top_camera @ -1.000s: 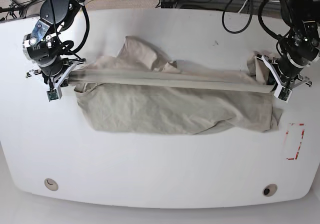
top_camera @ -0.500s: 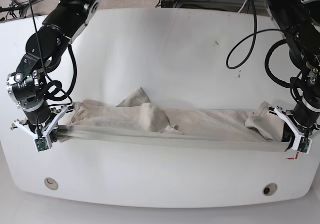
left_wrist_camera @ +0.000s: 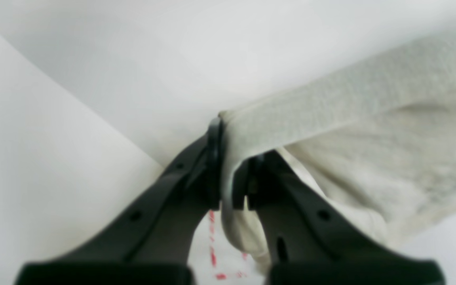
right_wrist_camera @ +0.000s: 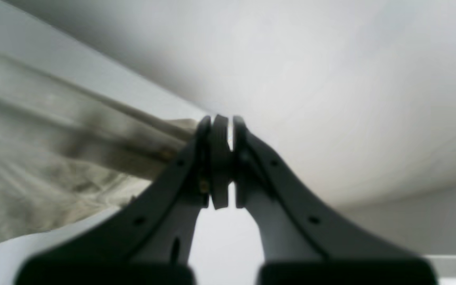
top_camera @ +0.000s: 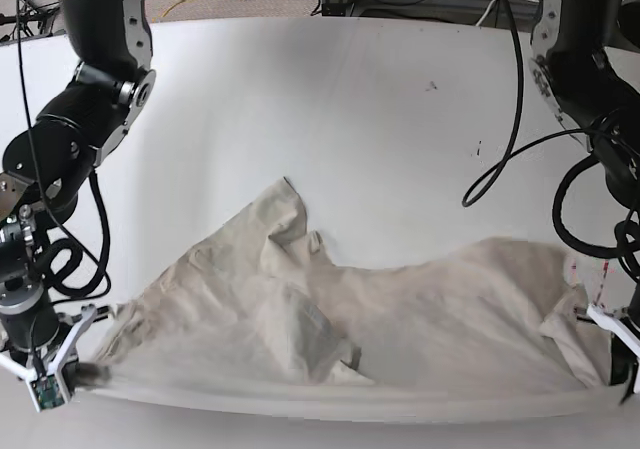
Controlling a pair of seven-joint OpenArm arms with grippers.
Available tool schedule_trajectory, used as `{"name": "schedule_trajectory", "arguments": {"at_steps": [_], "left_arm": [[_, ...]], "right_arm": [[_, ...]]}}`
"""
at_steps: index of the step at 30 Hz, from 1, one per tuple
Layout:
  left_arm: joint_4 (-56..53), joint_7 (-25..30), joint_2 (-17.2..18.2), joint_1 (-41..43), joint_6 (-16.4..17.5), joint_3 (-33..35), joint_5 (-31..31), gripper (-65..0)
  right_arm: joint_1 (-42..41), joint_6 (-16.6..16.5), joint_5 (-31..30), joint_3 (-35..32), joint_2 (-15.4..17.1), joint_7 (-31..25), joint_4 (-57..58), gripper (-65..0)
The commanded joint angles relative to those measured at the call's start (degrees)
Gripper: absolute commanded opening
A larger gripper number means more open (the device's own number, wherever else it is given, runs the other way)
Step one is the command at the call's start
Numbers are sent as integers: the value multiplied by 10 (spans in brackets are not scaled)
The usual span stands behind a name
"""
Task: Fold the T-shirt properly
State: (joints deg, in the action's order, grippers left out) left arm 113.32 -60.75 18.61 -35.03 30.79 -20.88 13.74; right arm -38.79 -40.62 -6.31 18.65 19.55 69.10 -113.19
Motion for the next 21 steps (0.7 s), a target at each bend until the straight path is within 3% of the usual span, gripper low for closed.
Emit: {"name": "schedule_trajectory", "arguments": {"at_steps": [1, 11, 19, 21], "left_arm": [[7, 10, 14, -47, -15, -6, -27, -650], [-30, 10, 42, -172, -11, 26, -32, -650], [-29, 10, 42, -113, -10, 40, -31, -650], [-29, 10, 42, -101, -10, 40, -31, -650]], "right_arm": [[-52, 6, 31, -15, 27, 19, -8, -650], [-200, 6, 31, -115, 74, 50, -7, -650], [-127, 6, 31, -96, 73, 48, -10, -650], [-93, 6, 31, -78, 58, 47, -10, -650]]}}
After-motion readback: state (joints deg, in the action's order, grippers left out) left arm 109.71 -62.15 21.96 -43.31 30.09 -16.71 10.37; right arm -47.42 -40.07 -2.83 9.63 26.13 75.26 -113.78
